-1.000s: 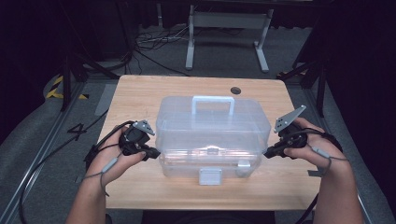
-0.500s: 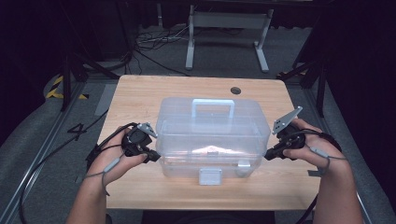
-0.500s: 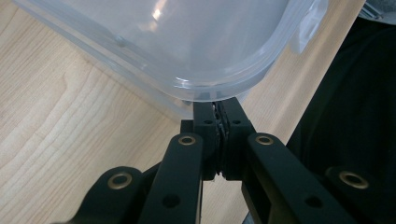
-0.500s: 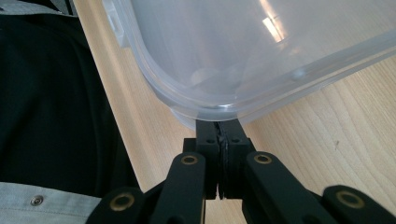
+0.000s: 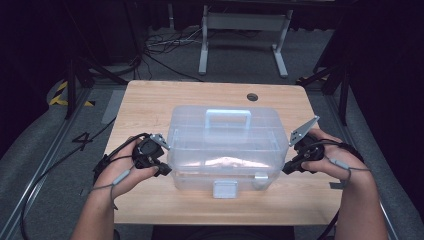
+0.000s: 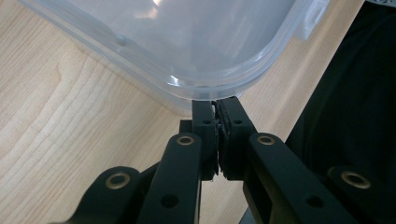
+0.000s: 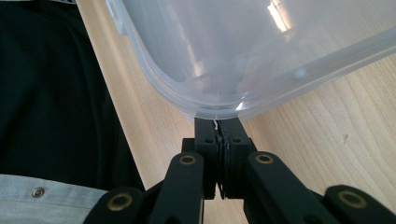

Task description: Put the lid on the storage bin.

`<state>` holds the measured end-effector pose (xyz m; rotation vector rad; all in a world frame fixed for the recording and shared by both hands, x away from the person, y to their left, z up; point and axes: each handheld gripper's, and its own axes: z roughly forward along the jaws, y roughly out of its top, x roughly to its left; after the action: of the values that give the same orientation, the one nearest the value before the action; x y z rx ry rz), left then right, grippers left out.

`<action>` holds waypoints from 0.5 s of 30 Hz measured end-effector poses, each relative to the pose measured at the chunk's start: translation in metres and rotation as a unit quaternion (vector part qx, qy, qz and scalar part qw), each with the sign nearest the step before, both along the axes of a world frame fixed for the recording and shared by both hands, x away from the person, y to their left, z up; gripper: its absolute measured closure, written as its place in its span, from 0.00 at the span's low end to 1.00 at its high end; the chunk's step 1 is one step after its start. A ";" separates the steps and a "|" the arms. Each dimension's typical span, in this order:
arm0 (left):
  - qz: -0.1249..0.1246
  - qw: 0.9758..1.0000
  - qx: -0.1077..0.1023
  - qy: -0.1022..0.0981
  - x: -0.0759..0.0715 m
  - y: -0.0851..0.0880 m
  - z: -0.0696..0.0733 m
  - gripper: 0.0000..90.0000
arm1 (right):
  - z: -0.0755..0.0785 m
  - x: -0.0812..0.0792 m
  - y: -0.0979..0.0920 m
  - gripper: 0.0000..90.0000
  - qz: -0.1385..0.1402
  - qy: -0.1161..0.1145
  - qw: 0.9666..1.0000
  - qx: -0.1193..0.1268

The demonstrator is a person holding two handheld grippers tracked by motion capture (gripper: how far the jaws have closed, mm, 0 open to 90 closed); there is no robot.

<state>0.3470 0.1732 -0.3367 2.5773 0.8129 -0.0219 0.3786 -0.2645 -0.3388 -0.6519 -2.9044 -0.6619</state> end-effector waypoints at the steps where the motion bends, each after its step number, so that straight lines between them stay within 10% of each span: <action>1: 0.000 1.000 0.002 0.001 0.000 0.000 -0.001 0.96 | 0.000 0.000 0.000 0.98 0.000 0.001 1.000 0.000; 15: 0.001 1.000 0.021 0.014 0.001 0.000 -0.005 0.97 | -0.004 0.000 0.001 0.98 0.003 0.017 1.000 -0.019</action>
<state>0.3485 0.1733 -0.3416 2.6216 0.8357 -0.0417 0.3790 -0.2635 -0.3433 -0.6506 -2.8927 -0.5906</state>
